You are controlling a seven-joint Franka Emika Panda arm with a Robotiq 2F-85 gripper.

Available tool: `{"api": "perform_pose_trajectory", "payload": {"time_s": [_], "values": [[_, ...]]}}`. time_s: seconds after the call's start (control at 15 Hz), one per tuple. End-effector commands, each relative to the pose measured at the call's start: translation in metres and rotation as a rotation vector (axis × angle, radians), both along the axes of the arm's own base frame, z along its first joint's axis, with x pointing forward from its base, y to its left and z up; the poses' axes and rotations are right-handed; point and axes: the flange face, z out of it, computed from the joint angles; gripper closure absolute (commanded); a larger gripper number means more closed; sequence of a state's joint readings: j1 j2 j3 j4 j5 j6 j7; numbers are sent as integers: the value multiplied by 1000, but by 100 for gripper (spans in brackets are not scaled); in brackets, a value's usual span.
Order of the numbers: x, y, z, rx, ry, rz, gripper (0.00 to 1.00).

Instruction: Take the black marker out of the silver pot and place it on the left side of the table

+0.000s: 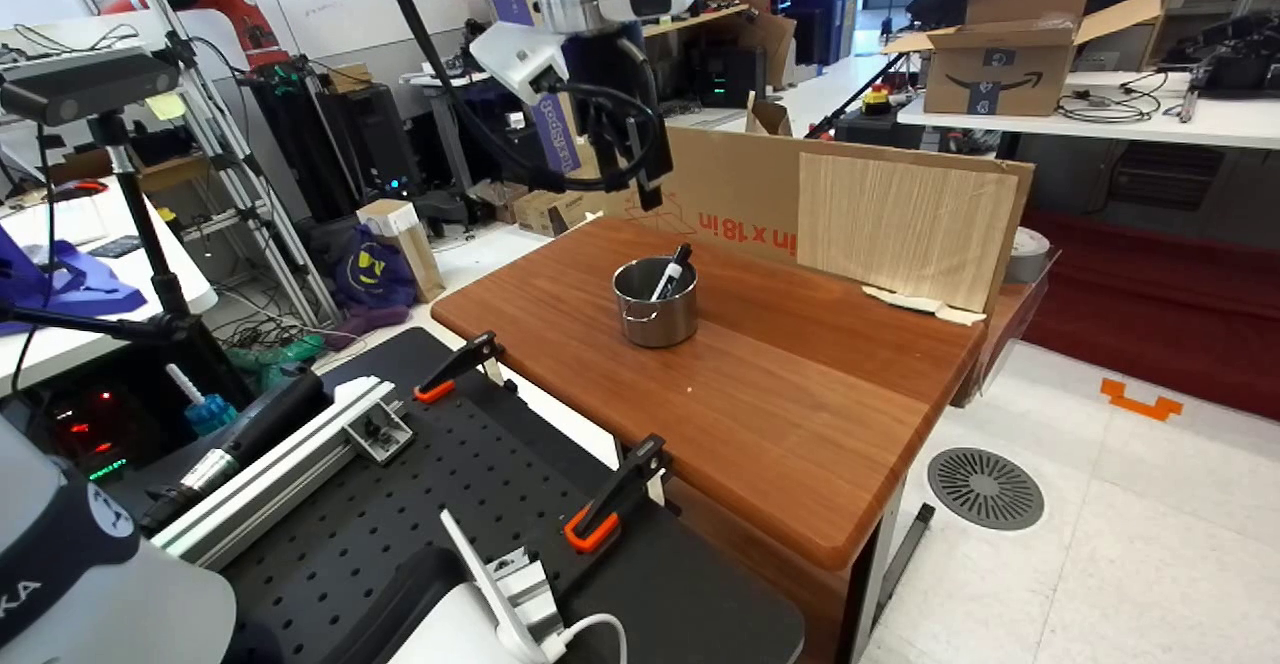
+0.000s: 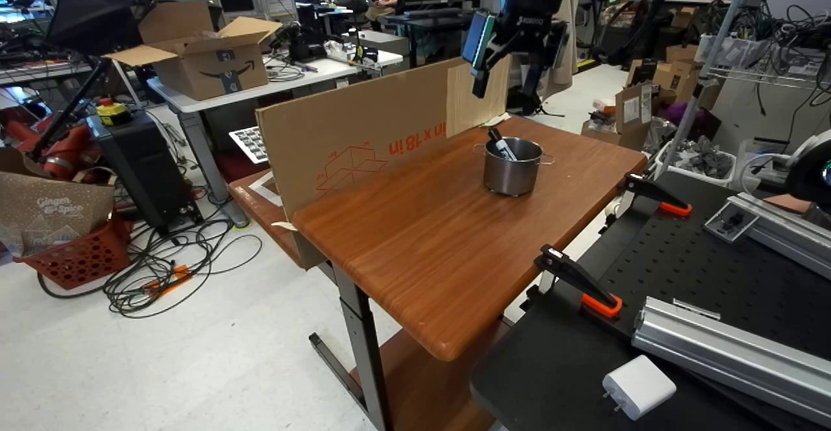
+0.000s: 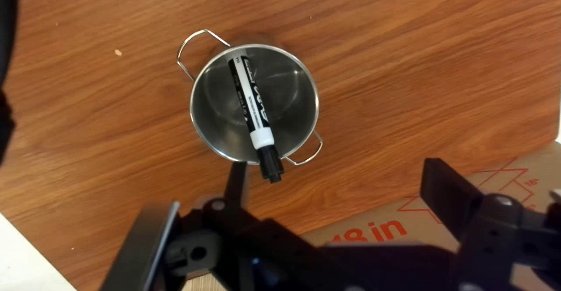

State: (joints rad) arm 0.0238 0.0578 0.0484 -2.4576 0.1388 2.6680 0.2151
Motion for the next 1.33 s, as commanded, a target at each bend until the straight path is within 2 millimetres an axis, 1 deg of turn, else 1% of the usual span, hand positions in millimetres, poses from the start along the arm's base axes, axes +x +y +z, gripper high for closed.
{"api": "perform_pose_trajectory", "payload": {"time_s": [0.0, 0.27, 0.6, 0.73, 0.8, 0.87, 0.93, 1.0, 1.13, 1.2, 1.27], "values": [[22, -9, -13, -15, 0, 3, 0], [38, -18, -34, -11, 42, -13, 0], [45, -25, -60, -21, 86, -7, 0], [48, -27, -66, -23, 100, -8, 0], [49, -27, -69, -24, 105, -6, 25], [50, -28, -71, -29, 106, -6, 28], [52, -28, -73, -29, 109, -6, 34], [53, -29, -74, -29, 109, -8, 44], [56, -30, -74, -27, 110, -12, 58], [57, -30, -74, -27, 109, -13, 66], [58, -31, -74, -27, 110, -14, 73]]}}
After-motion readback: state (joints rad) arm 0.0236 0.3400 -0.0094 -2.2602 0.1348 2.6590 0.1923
